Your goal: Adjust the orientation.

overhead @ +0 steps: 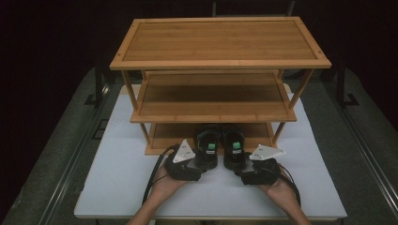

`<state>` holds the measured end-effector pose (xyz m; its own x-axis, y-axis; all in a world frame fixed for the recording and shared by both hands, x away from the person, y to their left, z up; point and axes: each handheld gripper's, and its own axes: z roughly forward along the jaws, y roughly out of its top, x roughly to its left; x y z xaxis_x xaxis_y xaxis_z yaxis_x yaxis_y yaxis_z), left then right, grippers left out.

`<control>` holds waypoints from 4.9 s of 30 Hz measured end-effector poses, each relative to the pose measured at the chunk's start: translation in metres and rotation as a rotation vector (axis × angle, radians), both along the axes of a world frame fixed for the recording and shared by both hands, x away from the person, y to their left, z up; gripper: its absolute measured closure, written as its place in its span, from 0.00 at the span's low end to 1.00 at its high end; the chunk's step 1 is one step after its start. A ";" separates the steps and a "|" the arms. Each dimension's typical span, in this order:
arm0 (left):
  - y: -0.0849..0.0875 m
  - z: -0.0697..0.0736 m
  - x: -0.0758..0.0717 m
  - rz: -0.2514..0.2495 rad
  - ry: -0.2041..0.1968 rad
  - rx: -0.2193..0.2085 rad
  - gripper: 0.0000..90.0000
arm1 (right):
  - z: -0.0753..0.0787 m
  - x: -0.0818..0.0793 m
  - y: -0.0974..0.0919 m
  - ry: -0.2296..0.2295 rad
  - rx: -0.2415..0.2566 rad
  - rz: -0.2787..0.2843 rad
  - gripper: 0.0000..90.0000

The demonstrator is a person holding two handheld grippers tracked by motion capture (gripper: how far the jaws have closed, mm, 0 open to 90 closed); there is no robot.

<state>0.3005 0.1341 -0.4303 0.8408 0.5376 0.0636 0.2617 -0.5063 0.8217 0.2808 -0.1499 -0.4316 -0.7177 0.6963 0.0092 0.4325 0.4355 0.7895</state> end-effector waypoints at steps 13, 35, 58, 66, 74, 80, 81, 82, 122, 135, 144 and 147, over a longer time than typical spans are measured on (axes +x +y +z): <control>-0.006 -0.005 0.012 0.051 -0.008 -0.018 0.33 | -0.003 0.010 0.016 -0.032 -0.014 -0.023 0.31; 0.003 -0.002 -0.012 0.023 0.012 -0.032 0.70 | -0.011 -0.021 0.018 -0.083 0.022 -0.173 0.71; -0.011 -0.007 -0.009 0.041 0.002 -0.013 0.92 | -0.012 -0.026 0.034 -0.111 -0.023 -0.207 1.00; -0.014 -0.009 -0.001 0.078 -0.008 -0.013 0.92 | -0.015 -0.015 0.036 -0.121 -0.029 -0.228 1.00; -0.016 -0.008 0.006 0.104 -0.019 0.005 0.92 | -0.016 -0.005 0.040 -0.129 -0.026 -0.254 1.00; -0.018 -0.007 0.012 0.113 -0.025 0.015 0.92 | -0.016 0.001 0.042 -0.137 -0.033 -0.269 1.00; -0.018 -0.008 0.012 0.115 -0.027 0.019 0.92 | -0.016 0.002 0.042 -0.137 -0.036 -0.272 1.00; -0.018 -0.008 0.013 0.120 -0.027 0.018 0.92 | -0.016 0.003 0.042 -0.136 -0.034 -0.272 1.00; -0.009 0.005 0.004 0.066 0.004 -0.036 0.68 | -0.009 0.002 0.010 -0.057 0.079 -0.187 0.68; -0.001 0.011 -0.002 0.052 0.021 -0.066 0.58 | -0.010 -0.004 -0.013 -0.004 0.117 -0.164 0.53; 0.001 0.011 -0.006 0.049 0.031 -0.066 0.49 | -0.010 -0.007 -0.029 0.001 0.131 -0.163 0.42; 0.003 0.012 -0.006 0.056 0.036 -0.069 0.43 | -0.010 -0.007 -0.034 0.006 0.133 -0.163 0.39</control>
<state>0.2944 0.1375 -0.4187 0.8104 0.5858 -0.0047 0.3178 -0.4328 0.8436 0.2737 -0.1837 -0.4418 -0.5957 0.7953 0.1125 0.4931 0.2516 0.8328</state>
